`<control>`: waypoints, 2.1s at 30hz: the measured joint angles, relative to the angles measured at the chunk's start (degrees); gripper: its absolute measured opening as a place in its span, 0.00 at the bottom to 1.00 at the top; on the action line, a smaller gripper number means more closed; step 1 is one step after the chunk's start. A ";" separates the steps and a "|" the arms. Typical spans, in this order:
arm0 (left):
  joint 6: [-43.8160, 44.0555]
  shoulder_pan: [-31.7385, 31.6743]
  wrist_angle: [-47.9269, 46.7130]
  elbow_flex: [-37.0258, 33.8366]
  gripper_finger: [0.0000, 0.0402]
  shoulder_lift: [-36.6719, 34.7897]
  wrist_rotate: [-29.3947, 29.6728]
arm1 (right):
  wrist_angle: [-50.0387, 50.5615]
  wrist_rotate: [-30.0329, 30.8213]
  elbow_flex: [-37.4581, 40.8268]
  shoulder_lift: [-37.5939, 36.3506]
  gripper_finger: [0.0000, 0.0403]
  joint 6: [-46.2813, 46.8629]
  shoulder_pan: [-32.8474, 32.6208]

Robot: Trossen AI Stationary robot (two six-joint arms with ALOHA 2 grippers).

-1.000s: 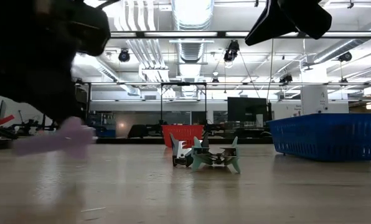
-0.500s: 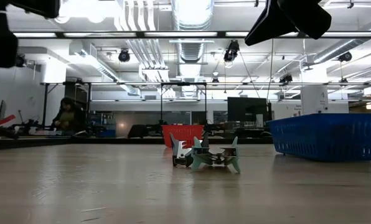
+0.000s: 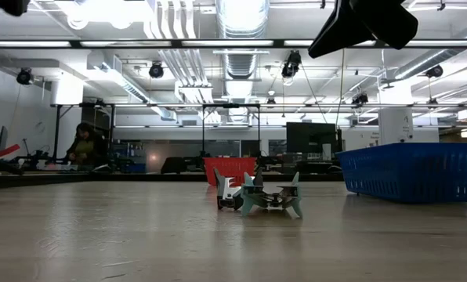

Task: Pick and place Stapler, Stapler remover, tape
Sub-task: Put the violet staple remover into the orange bin, then put the black staple remover into the orange bin

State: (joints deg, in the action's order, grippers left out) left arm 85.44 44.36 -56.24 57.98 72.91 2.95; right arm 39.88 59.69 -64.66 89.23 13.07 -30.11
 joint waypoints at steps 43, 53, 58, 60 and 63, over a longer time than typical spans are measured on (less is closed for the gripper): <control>-6.11 2.36 -0.80 -3.91 0.11 14.59 -11.33 | -1.33 -0.21 0.94 0.00 0.13 0.01 0.00; -3.51 2.25 -1.39 -3.91 0.20 12.98 -16.79 | -1.45 -0.18 1.04 0.00 0.13 -0.23 0.00; -1.70 2.06 -1.50 -2.73 0.18 10.41 -16.02 | -1.51 -0.16 1.04 0.00 0.13 -0.23 0.04; 0.28 1.91 -1.34 -1.95 0.17 9.37 -13.13 | -1.53 -0.16 1.04 0.00 0.13 -0.23 0.07; 2.30 1.73 -0.61 -0.88 0.15 8.17 -4.65 | -1.62 -0.14 1.02 0.00 0.13 -0.23 0.07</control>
State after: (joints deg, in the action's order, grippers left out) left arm 87.74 46.09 -56.85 57.10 81.08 -1.71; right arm 38.26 59.55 -63.64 89.23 12.84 -30.04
